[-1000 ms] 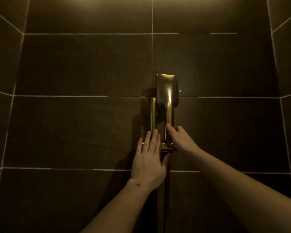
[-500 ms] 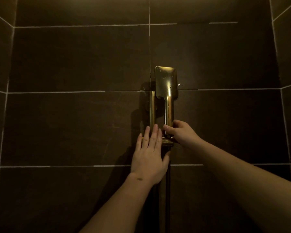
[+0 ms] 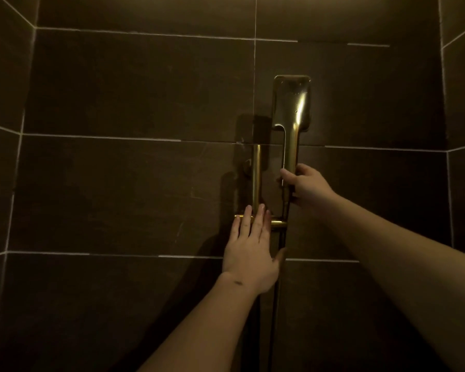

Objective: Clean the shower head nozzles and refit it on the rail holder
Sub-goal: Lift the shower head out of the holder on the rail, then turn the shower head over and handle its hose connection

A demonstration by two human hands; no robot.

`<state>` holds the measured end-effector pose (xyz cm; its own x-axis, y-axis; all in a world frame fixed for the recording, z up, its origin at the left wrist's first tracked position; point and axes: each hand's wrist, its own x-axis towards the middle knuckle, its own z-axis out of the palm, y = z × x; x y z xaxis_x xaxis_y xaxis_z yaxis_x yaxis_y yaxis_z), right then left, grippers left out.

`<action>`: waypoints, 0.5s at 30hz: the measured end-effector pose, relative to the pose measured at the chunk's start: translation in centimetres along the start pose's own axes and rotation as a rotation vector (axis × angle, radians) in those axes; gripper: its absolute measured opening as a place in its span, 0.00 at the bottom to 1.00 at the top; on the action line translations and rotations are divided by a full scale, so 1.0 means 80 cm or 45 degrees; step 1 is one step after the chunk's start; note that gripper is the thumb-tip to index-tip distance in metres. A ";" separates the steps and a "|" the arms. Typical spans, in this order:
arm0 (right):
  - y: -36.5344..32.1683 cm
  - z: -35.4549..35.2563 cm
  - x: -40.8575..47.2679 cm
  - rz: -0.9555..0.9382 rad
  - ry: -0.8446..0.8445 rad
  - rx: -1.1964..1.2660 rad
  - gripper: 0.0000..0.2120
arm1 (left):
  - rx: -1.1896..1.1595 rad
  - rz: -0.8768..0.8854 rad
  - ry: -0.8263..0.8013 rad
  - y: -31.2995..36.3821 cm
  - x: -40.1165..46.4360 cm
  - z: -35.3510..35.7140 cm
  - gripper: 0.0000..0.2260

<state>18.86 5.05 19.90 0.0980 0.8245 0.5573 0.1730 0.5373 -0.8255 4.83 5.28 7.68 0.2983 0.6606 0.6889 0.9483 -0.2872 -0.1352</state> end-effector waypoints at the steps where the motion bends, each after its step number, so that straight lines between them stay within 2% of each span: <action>1: -0.001 -0.004 -0.006 -0.005 0.004 -0.014 0.16 | -0.025 0.004 -0.004 0.001 -0.002 -0.001 0.37; 3: 0.002 -0.011 -0.023 -0.017 0.025 -0.058 0.05 | -0.134 0.020 -0.014 0.001 -0.006 -0.005 0.37; 5: 0.008 -0.020 -0.041 -0.034 0.037 -0.090 0.03 | -0.295 0.030 -0.028 -0.004 -0.018 -0.009 0.35; 7: 0.013 -0.031 -0.065 -0.027 0.034 -0.102 0.06 | -0.452 -0.007 -0.030 -0.005 -0.041 -0.012 0.33; 10: 0.026 -0.046 -0.112 0.029 0.031 -0.085 0.16 | -0.817 -0.181 -0.065 0.007 -0.090 -0.019 0.30; 13: 0.045 -0.063 -0.176 0.123 0.003 -0.008 0.13 | -1.195 -0.399 -0.175 0.032 -0.137 -0.023 0.28; 15: 0.059 -0.072 -0.226 0.206 -0.013 0.083 0.05 | -1.468 -0.493 -0.244 0.054 -0.167 -0.028 0.26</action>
<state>23.55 -8.31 6.46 0.1096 0.9027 0.4160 0.0915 0.4076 -0.9086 4.66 -6.33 -0.53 0.1217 0.9016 0.4150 0.3562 -0.4300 0.8296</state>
